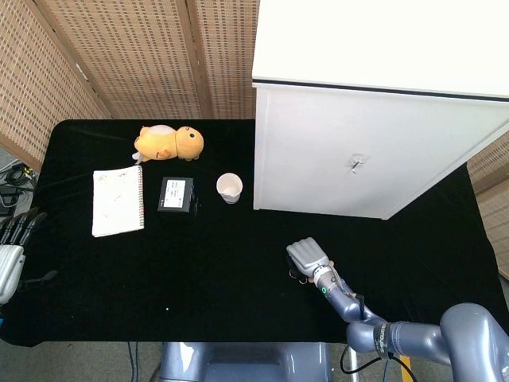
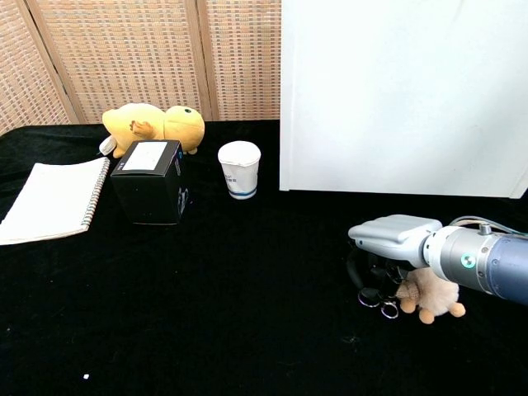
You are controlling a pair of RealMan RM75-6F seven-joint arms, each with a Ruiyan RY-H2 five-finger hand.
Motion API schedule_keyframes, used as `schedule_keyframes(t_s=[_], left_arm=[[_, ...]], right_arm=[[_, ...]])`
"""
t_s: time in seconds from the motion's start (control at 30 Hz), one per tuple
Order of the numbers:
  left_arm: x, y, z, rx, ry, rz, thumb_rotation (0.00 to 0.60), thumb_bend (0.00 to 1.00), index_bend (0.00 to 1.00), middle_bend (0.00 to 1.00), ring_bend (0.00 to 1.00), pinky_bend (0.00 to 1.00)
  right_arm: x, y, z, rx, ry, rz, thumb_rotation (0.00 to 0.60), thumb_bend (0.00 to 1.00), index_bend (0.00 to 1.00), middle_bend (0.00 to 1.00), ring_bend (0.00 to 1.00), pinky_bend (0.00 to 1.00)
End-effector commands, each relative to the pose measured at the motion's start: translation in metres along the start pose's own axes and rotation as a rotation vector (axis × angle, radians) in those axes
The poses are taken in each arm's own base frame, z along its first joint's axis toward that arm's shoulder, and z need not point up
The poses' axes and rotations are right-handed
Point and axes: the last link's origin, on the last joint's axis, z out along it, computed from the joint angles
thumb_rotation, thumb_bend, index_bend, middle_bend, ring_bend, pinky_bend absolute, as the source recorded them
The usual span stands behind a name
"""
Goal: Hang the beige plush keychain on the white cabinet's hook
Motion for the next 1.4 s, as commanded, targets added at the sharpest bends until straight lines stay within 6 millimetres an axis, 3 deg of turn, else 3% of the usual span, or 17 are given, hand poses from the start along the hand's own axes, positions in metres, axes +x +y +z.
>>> schedule_keyframes(t_s=[0.03,0.33,0.77,1.23,1.4], left_arm=[[0.000,0.000,0.000,0.000,-0.001,0.000,0.600,0.00,0.00,0.00,0.00,0.00],[0.000,0.001,-0.001,-0.003,0.000,-0.001,0.600,0.00,0.00,0.00,0.00,0.00],[0.002,0.002,-0.002,-0.014,0.005,-0.007,0.600,0.00,0.00,0.00,0.00,0.00],[-0.002,0.003,-0.001,-0.029,-0.004,-0.006,0.600,0.00,0.00,0.00,0.00,0.00],[-0.005,0.003,0.001,-0.031,-0.009,-0.011,0.600,0.00,0.00,0.00,0.00,0.00]], right_arm=[[0.000,-0.001,-0.001,0.006,0.006,0.007,0.600,0.57,0.64,0.97,1.00,1.00],[0.010,-0.011,-0.010,0.076,0.080,0.062,0.600,0.58,0.68,0.97,1.00,1.00],[0.043,-0.010,-0.039,0.209,0.296,0.148,0.600,0.58,0.69,0.97,1.00,1.00],[0.099,0.013,-0.103,0.305,0.540,0.105,0.600,0.59,0.69,0.98,1.00,1.00],[0.132,0.029,-0.135,0.310,0.692,0.038,0.600,0.59,0.69,0.98,1.00,1.00]])
